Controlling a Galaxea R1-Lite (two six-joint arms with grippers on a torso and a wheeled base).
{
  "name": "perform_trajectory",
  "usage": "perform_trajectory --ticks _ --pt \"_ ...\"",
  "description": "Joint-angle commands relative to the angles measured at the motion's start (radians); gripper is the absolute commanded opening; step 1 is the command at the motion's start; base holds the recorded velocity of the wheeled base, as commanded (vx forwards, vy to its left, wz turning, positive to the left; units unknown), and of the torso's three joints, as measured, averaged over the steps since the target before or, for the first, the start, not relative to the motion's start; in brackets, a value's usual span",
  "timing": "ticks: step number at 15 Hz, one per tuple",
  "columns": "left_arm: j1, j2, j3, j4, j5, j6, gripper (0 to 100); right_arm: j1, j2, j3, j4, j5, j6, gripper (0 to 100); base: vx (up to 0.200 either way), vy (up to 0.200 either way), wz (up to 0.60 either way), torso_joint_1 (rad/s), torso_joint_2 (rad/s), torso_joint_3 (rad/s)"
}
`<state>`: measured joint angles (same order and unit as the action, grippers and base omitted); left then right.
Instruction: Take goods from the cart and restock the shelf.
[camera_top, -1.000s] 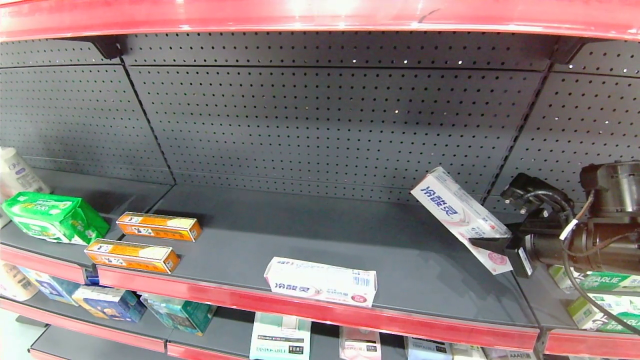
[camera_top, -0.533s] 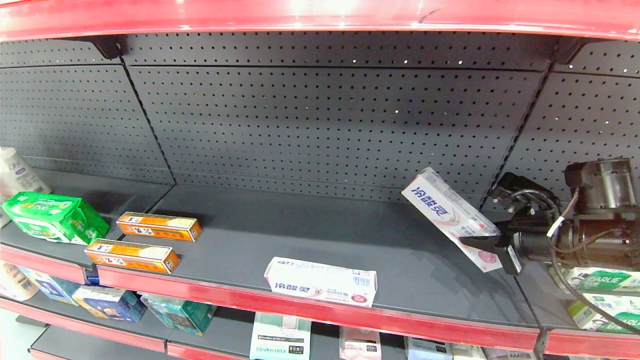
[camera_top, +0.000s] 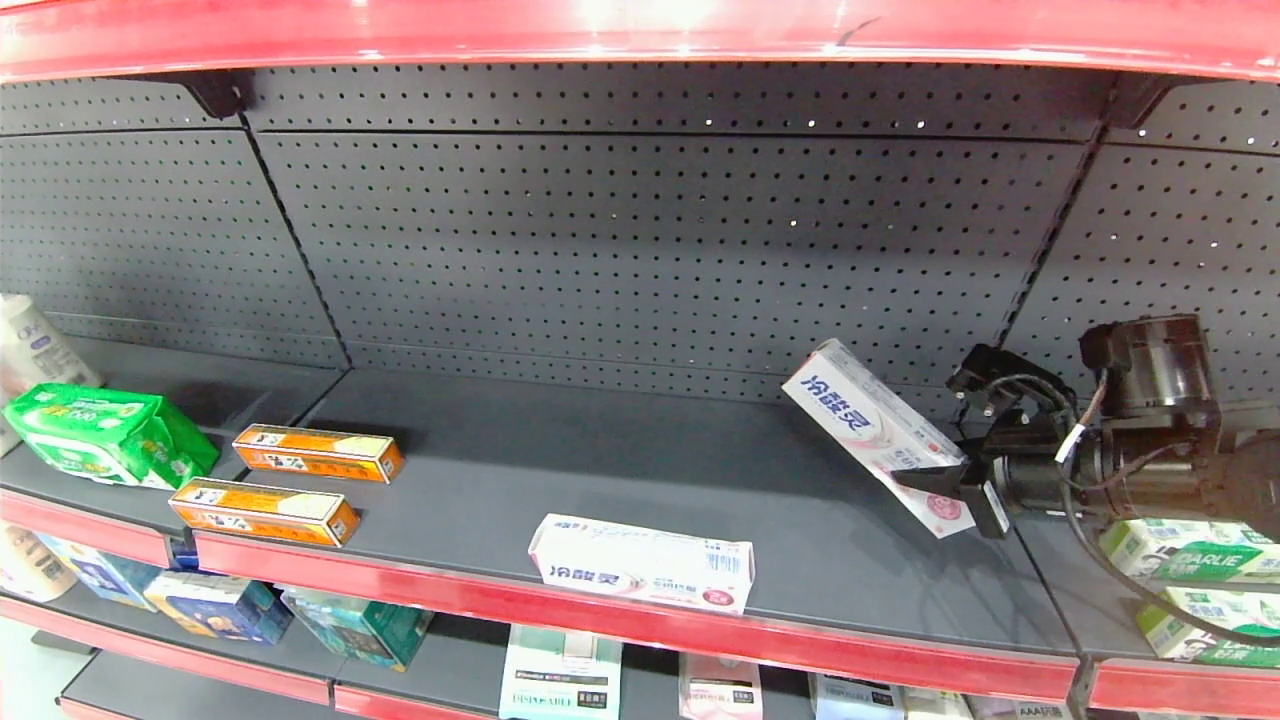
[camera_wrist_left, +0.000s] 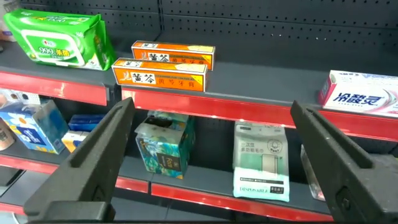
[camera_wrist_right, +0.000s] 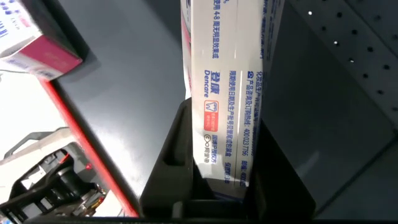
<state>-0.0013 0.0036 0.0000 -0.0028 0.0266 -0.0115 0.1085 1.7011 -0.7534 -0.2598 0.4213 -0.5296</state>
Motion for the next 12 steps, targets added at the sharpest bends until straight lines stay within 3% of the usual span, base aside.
perform_trajectory --ticks 1,12 --pt "0.0 -0.001 0.0 0.0 -0.001 -0.001 100 0.003 0.038 -0.007 -0.006 0.001 0.003 0 0.0 0.0 0.0 0.0 0.0 0.0" --pt "0.001 -0.001 0.0 0.0 -0.001 -0.001 100 0.025 0.169 -0.149 -0.006 -0.006 -0.004 0 0.0 0.0 0.0 0.0 0.0 0.0"
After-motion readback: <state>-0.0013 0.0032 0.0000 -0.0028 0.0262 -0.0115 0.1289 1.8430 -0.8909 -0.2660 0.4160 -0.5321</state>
